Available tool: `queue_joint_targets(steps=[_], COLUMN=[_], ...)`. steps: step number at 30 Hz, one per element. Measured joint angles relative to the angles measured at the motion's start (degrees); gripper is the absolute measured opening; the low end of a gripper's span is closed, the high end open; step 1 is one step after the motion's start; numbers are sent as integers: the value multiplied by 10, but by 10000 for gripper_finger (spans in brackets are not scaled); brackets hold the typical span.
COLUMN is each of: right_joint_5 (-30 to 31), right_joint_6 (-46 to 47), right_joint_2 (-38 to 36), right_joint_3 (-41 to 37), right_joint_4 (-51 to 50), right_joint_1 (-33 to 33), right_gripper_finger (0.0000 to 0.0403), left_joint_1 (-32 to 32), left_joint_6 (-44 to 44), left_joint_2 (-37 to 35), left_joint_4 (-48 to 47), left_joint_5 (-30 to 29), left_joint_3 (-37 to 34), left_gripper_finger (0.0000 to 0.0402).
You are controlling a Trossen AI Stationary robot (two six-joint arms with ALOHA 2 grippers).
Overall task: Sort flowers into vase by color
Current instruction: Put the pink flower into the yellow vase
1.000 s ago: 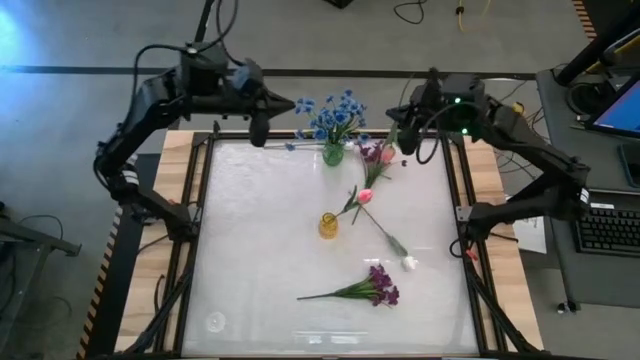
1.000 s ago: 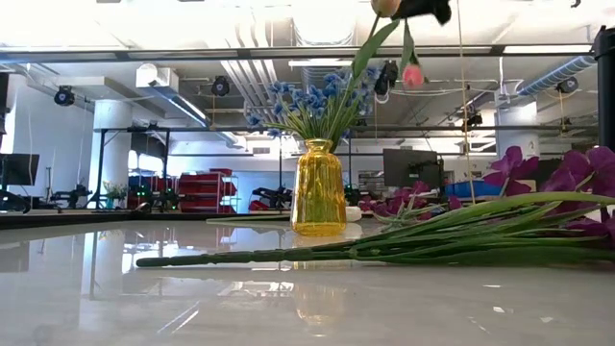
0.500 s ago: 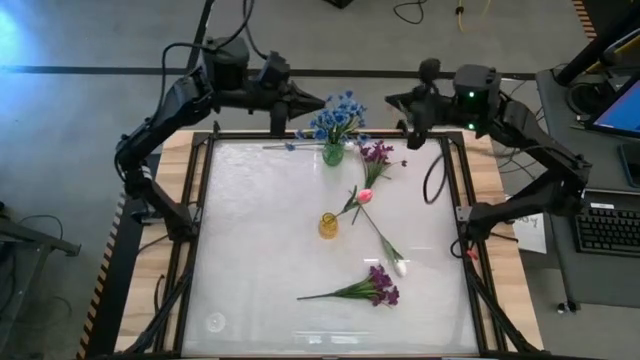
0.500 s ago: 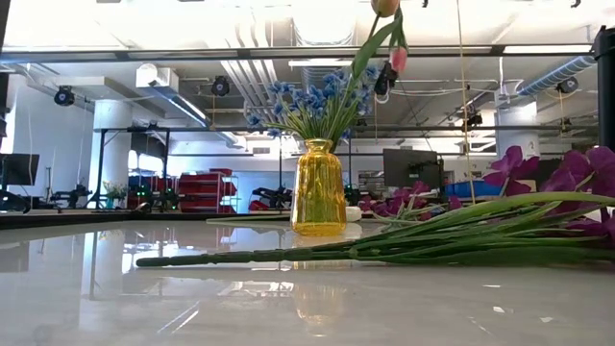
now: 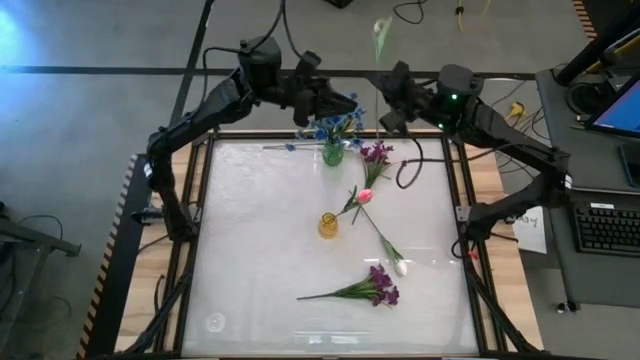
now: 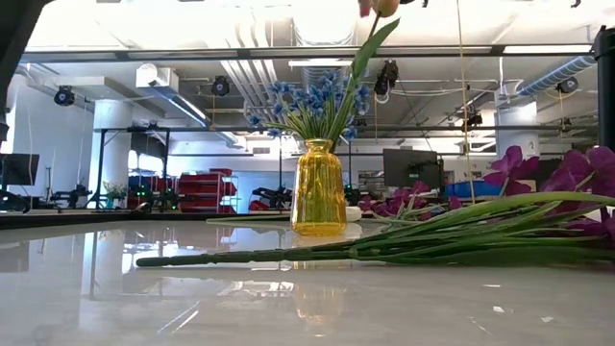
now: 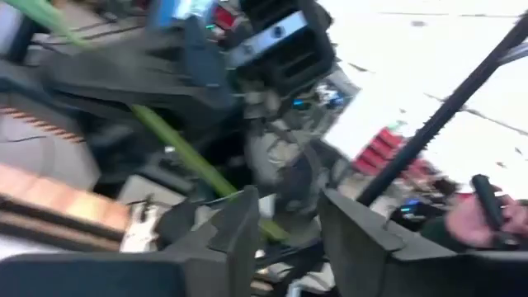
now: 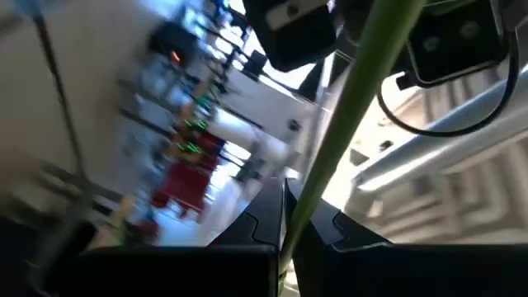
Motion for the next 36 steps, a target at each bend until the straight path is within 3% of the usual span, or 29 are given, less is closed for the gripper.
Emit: queue_joint_targets(steps=[5, 11, 14, 24, 36], right_joint_5=[8, 8, 9, 9, 10], right_joint_6=[-101, -132, -132, -132, -115], right_joint_2=[25, 43, 46, 42, 43], right_joint_3=[0, 0, 0, 0, 0], right_joint_4=[44, 54, 54, 55, 53], right_joint_1=[9, 15, 19, 22, 22], right_gripper_finger=[9, 9, 9, 9, 9], left_joint_1=[1, 3, 6, 18, 20], left_joint_6=[-23, -9, -8, -21, -8], left_joint_2=[22, 32, 35, 31, 25], left_joint_4=[18, 24, 21, -23, -46], left_joint_5=[4, -17, -22, -19, -24], left_joint_3=[0, 0, 0, 0, 0], left_gripper_finger=[177, 221, 220, 163, 176])
